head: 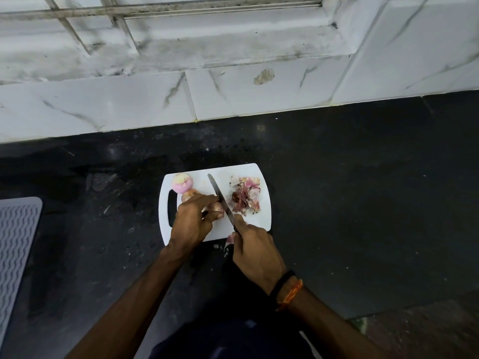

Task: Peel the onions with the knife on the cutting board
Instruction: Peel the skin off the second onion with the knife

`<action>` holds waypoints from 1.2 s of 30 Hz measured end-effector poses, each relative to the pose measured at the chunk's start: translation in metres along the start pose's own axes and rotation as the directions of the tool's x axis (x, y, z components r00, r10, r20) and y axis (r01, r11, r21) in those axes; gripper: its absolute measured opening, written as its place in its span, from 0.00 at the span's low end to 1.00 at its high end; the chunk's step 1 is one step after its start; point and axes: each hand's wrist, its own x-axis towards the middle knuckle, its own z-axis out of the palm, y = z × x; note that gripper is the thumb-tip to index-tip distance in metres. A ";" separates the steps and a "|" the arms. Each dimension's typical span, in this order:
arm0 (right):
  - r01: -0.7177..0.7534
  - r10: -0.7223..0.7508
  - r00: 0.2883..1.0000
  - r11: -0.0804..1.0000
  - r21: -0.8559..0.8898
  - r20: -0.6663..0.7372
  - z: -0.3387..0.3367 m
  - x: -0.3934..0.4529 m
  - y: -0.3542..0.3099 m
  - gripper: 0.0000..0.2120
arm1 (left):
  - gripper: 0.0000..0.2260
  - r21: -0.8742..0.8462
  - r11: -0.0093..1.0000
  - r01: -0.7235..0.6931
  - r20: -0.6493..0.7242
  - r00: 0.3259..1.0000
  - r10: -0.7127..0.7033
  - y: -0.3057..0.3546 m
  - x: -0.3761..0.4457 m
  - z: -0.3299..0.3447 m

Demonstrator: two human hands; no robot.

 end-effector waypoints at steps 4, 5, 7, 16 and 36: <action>-0.005 0.005 1.000 1.000 -0.001 -0.012 0.003 0.008 0.000 0.24 | 0.09 0.029 1.000 -0.006 0.043 0.999 0.005 -0.004 0.004 0.001; -0.007 0.007 1.000 1.000 0.013 -0.006 0.003 0.009 0.000 0.24 | 0.09 0.035 0.999 0.002 0.041 0.999 -0.003 -0.003 0.004 0.001; -0.008 0.008 1.000 1.000 0.014 0.000 0.002 0.009 -0.001 0.25 | 0.10 0.041 0.999 0.007 0.038 0.999 -0.009 -0.003 0.005 0.000; 0.001 -0.001 1.000 1.000 -0.027 0.010 -0.002 0.017 -0.005 0.25 | 0.12 0.071 0.997 -0.005 0.032 0.999 0.003 -0.002 0.002 0.003; -0.017 0.017 1.000 0.999 -0.036 0.007 0.012 -0.009 0.002 0.24 | 0.10 0.043 0.988 0.146 -0.017 0.989 -0.145 0.004 0.005 0.002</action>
